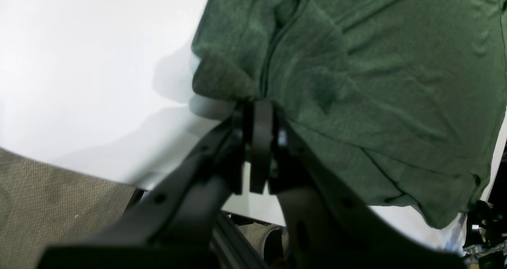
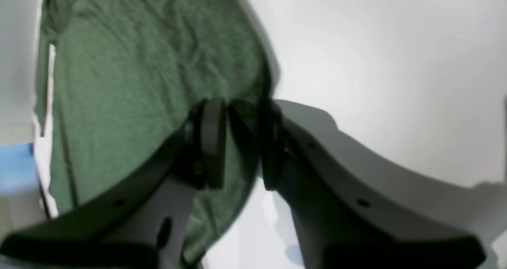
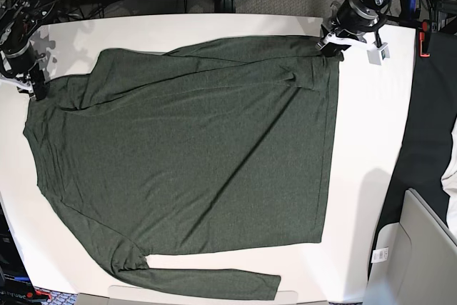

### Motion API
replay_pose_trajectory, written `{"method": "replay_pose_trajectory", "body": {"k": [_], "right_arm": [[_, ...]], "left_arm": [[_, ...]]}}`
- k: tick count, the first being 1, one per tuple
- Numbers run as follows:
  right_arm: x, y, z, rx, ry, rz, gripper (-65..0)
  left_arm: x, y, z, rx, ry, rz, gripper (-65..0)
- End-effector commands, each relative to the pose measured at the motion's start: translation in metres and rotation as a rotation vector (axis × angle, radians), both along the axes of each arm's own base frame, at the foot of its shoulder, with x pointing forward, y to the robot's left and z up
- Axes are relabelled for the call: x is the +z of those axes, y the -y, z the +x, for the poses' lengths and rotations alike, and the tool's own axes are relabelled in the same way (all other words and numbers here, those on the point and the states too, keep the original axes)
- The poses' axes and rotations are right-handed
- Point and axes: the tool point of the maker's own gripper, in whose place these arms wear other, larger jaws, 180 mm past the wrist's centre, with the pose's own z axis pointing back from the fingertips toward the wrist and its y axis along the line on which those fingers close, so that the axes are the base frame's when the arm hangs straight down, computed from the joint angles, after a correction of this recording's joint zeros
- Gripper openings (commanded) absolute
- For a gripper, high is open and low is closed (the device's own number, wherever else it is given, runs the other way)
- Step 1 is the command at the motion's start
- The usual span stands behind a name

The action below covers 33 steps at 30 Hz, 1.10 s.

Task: Fold the T-shirt properly
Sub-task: 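Lift the shirt edge with both grippers and fold it over the body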

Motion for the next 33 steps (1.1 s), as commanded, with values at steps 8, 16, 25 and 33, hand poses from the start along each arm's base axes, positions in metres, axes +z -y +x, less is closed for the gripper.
{"method": "replay_pose_trajectory", "body": {"k": [8,16,25,33], "right_arm": [[0.006,-0.004,0.012,0.026,0.002,0.016,-51.5],[0.006,-0.011,0.009,0.059,-0.012,0.043,-64.5],[0.028,0.001,-0.022,0.09,0.036,-0.04,-64.5],[0.035,0.011,-0.056,0.118,0.069,-0.059,-64.5]], "left_arm": [[0.006,0.0,0.003,-0.001,0.023,-0.001,-65.0],[0.007,0.0,0.003,-0.001,0.025,0.0,-65.0],[0.009,-0.002,-0.009,-0.001,0.012,0.015,-65.0],[0.004,-0.004,-0.026,-0.004,-0.026,0.026,-65.0]]}}
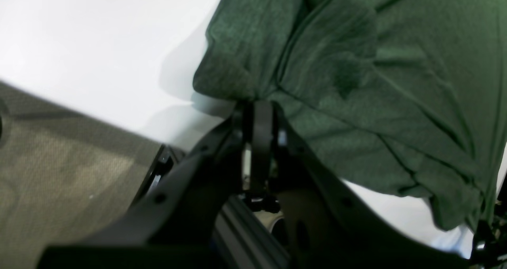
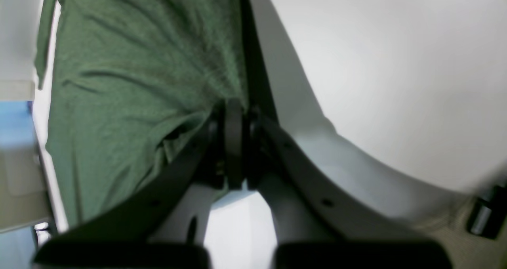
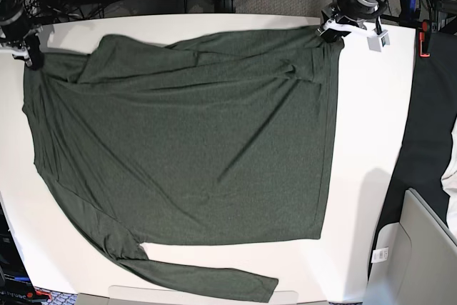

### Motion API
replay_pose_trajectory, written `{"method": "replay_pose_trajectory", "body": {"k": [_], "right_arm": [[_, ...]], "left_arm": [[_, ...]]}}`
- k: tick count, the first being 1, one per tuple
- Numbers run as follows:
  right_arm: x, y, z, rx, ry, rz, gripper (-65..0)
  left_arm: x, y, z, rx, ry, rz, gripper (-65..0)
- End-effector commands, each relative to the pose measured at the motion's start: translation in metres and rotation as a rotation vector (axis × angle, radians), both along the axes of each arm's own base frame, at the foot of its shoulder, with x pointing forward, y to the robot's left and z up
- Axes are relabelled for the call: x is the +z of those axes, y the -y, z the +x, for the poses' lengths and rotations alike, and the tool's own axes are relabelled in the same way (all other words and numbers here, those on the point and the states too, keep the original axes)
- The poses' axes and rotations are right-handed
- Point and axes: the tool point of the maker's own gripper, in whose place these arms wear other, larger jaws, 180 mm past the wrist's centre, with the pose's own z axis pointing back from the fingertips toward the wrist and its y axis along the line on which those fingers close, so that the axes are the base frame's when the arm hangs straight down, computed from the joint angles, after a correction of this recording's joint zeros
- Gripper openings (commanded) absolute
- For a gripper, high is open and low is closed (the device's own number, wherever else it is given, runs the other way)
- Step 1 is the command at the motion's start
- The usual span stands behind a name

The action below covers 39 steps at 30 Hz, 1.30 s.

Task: Fold the T-shirt properly
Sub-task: 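Lift the shirt edge with both grippers and fold it over the body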

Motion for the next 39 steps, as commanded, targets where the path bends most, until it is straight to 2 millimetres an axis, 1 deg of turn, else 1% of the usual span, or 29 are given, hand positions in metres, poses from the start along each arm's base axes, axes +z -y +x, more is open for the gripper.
{"method": "replay_pose_trajectory", "body": {"k": [1,4,8,11,13,19,23,26,29,35,37,39], "right_arm": [[0.021,0.013,0.005,0.0,0.056,-0.041,-64.5],[0.029,0.023,-0.006,-0.024,0.07,-0.047,-64.5],[0.043,0.029,-0.014,-0.024,0.075,-0.097,-64.5],[0.053,0.03,-0.017,-0.017,0.081,-0.132,-64.5],[0.058,0.028,-0.015,-0.01,0.09,-0.144,-64.5],[0.066,0.027,-0.009,-0.005,0.116,-0.162,-64.5],[0.075,0.027,0.004,-0.01,0.162,-0.158,-64.5],[0.08,0.028,0.013,-0.014,0.192,-0.159,-64.5],[0.086,0.029,0.022,-0.017,0.215,-0.163,-64.5],[0.096,0.029,0.044,0.018,0.243,-0.237,-64.5],[0.098,0.03,0.052,0.016,0.248,-0.251,-64.5],[0.095,0.032,0.059,0.008,0.252,-0.235,-64.5]], "left_arm": [[0.008,-0.003,0.003,0.001,0.029,0.011,-65.0],[0.006,-0.003,-0.004,0.002,0.013,0.012,-65.0],[0.003,-0.003,-0.014,0.0,-0.013,0.013,-65.0],[0.002,-0.004,-0.016,0.001,-0.017,0.015,-65.0],[0.003,-0.005,-0.015,0.006,-0.011,0.019,-65.0],[0.013,-0.017,-0.002,0.052,0.075,0.069,-65.0],[0.017,-0.02,0.006,0.066,0.111,0.081,-65.0],[0.026,-0.018,0.026,0.063,0.162,0.075,-65.0],[0.032,-0.017,0.039,0.062,0.199,0.072,-65.0],[0.05,-0.019,0.07,0.048,0.283,0.083,-65.0],[0.056,-0.019,0.08,0.046,0.309,0.083,-65.0],[0.062,-0.019,0.089,0.045,0.333,0.08,-65.0]]}}
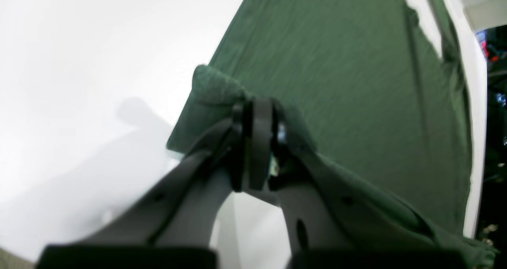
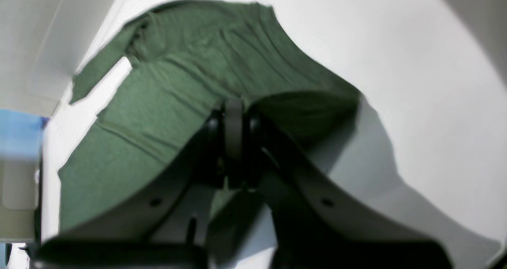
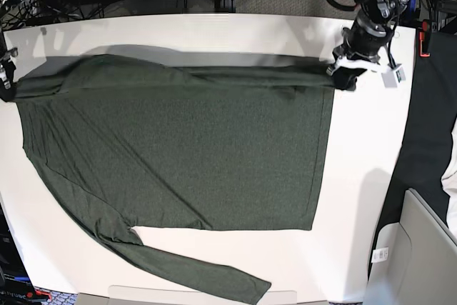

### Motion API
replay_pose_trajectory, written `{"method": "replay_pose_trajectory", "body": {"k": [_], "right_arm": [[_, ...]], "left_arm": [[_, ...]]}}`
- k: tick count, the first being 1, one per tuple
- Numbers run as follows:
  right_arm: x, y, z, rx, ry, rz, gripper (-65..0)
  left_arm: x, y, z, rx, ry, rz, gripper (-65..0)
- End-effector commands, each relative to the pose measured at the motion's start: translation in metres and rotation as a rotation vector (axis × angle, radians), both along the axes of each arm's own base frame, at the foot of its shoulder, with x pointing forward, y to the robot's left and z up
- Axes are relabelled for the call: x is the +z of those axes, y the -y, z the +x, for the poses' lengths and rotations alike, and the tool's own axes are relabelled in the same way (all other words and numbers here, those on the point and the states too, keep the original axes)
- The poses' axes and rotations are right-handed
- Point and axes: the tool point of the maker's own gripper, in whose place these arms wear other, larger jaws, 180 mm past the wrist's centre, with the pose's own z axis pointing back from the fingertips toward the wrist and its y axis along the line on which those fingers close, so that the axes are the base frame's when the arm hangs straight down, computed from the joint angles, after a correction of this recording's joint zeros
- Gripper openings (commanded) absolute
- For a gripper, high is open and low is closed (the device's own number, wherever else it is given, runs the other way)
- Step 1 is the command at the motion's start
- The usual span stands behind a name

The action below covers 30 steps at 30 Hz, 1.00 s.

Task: Fold the T-shirt properly
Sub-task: 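Lift the shirt edge with both grippers and fold it over the body, then lower the folded edge onto the shirt and open both grippers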

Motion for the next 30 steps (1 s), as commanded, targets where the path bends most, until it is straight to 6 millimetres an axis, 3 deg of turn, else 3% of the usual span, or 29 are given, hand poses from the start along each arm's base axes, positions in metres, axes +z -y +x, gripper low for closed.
{"method": "replay_pose_trajectory", "body": {"k": [1,12,23,30], "right_arm": [[0.013,0.009,0.008,-0.01,0.045,-0.021,-64.5],[-0.019,0.002,0.048,-0.029,0.067,0.156,-64.5],[-0.025,-0.01,0.088,-0.038,0.083,0.216,-64.5],[-0.026,-0.008,0.095,-0.069,0.094,0.198,-64.2]], "left_arm": [[0.011,-0.002,0.009,-0.002,0.04,0.011,-65.0],[0.018,-0.002,0.047,-0.004,0.084,-0.019,-65.0],[0.013,-0.007,0.079,0.016,0.095,-0.056,-65.0],[0.016,-0.008,0.096,0.022,0.113,-0.073,-65.0]]}}
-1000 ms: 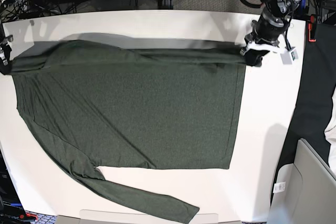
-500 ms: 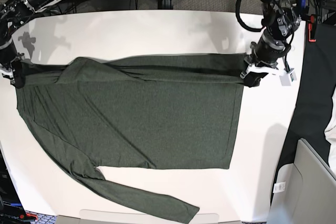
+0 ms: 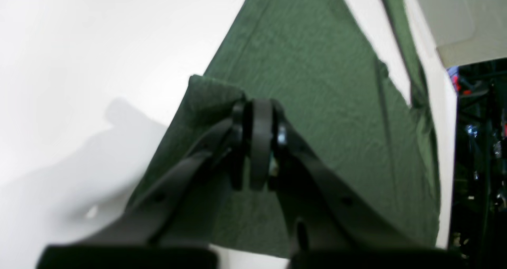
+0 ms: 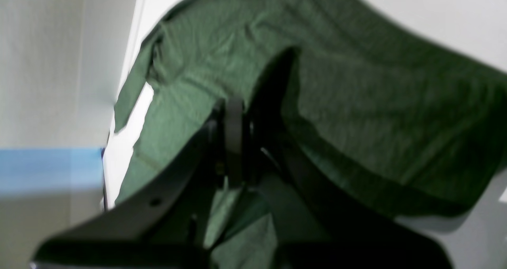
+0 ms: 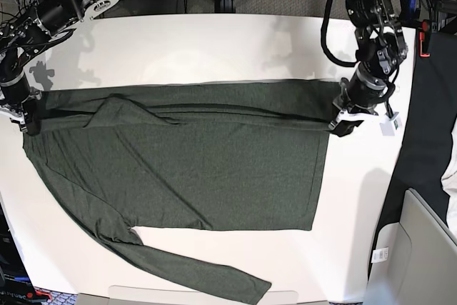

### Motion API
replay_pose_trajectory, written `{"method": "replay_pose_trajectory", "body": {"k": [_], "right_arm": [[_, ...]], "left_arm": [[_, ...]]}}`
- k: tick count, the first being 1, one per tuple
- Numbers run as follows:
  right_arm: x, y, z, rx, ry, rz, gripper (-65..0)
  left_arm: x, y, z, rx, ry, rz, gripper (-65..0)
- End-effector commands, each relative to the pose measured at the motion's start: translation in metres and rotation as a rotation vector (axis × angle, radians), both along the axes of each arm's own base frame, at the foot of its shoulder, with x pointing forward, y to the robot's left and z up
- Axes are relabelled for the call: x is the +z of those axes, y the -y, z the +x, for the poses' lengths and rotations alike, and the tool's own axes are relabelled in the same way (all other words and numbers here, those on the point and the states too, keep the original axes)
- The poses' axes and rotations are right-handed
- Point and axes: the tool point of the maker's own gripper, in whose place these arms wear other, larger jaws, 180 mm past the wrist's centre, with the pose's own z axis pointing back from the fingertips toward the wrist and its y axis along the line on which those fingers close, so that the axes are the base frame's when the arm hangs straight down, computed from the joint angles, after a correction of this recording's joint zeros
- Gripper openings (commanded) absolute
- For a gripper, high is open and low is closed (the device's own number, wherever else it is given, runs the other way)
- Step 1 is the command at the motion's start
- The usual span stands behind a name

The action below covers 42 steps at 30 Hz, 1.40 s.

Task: Fold the T-shirt properly
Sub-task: 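Lower the folded edge onto the shirt and open both grippers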

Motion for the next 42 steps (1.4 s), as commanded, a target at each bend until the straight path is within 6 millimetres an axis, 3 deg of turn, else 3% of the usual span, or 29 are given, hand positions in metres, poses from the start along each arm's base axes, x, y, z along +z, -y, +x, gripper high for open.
{"method": "replay_pose_trajectory", "body": {"k": [1,5,10,16,20,23,26,31,36,42], "right_arm": [[0.02,0.012,0.009,-0.022,0.053,-0.047,-64.2],[0.02,0.015,0.008,-0.031,0.04,-0.069,-64.1],[0.019,0.015,0.007,-0.031,0.033,-0.069,-63.2],[0.021,0.01,0.012,-0.003,0.028,-0.082,-52.6],[0.027,0.01,0.011,-0.002,0.036,-0.099,-53.8],[0.032,0.009,0.01,0.02,0.025,-0.111,-53.6],[0.04,0.013,0.004,0.017,0.026,-0.155,-51.5],[0.04,0.012,-0.003,0.032,0.007,-0.169,-41.0],[0.03,0.007,-0.021,0.04,0.027,-0.12,-41.0],[0.028,0.006,-0.047,0.049,0.022,-0.132,-40.8]], "left_arm": [[0.014,-0.003,0.007,0.004,0.051,0.011,-65.0],[0.01,-0.003,0.006,0.005,0.039,0.009,-64.3],[0.006,-0.004,0.003,0.008,0.025,0.006,-57.8],[0.005,-0.002,0.002,0.002,0.021,0.003,-53.0],[0.009,0.002,-0.001,-0.029,0.007,-0.006,-51.8],[0.008,0.004,-0.017,-0.037,-0.008,0.009,-51.8],[0.003,0.007,-0.026,-0.046,-0.026,0.012,-51.5],[-0.006,0.007,-0.038,-0.047,-0.058,0.012,-46.0],[0.002,0.01,-0.053,-0.06,-0.051,0.035,-43.1],[-0.01,0.01,-0.073,-0.063,-0.102,0.036,-40.4]]}}
